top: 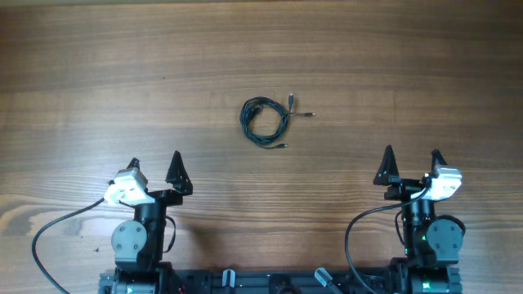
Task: Untangle cables
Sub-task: 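Raise both grippers from rest and move toward the black cable bundle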
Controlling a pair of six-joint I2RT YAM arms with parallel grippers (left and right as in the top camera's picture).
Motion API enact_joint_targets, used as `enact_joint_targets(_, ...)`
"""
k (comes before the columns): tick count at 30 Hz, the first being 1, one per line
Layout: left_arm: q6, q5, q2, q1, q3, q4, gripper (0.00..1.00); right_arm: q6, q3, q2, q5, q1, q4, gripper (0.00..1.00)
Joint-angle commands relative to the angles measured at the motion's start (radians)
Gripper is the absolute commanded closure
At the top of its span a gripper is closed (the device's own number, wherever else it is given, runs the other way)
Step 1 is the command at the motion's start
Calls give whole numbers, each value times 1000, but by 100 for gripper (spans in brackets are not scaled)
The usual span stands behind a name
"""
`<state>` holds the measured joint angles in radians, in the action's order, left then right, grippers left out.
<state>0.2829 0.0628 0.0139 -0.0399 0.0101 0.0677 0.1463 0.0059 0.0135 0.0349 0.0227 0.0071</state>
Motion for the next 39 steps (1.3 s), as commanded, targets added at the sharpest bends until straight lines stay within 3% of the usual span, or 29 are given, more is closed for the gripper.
enact_joint_targets(1, -17, 14, -6, 6, -4, -2, 0, 13, 0, -3, 13, 4, 4, 0)
enact_joint_targets(28, -12, 12, -6, 5, -4, -2, 0, 12, 0, -3, 32, 4, 6, 0)
enact_joint_targets(32, 32, -178, -6, 5, -4, 0, 0, 16, 0, -3, 5, 4, 5, 0)
enact_joint_targets(34, 202, -282, -6, 5, -4, -11, 0, 161, 0, -3, -143, 4, -4, 0)
enact_joint_targets(36, 235, -295, -6, 5, -4, -12, 0, 433, 0, 0, -201, 4, 6, 0)
enact_joint_targets(37, 283, -318, -6, 5, -4, -16, 0, 660, 0, 2, -229, 4, 7, 0)
enact_joint_targets(38, 304, -363, -6, 5, -4, -19, 0, 679, 0, 4, -309, 4, 25, 0)
enact_joint_targets(39, 291, -399, -5, 5, -3, -18, 0, 609, 0, 4, -393, 4, 47, 0)
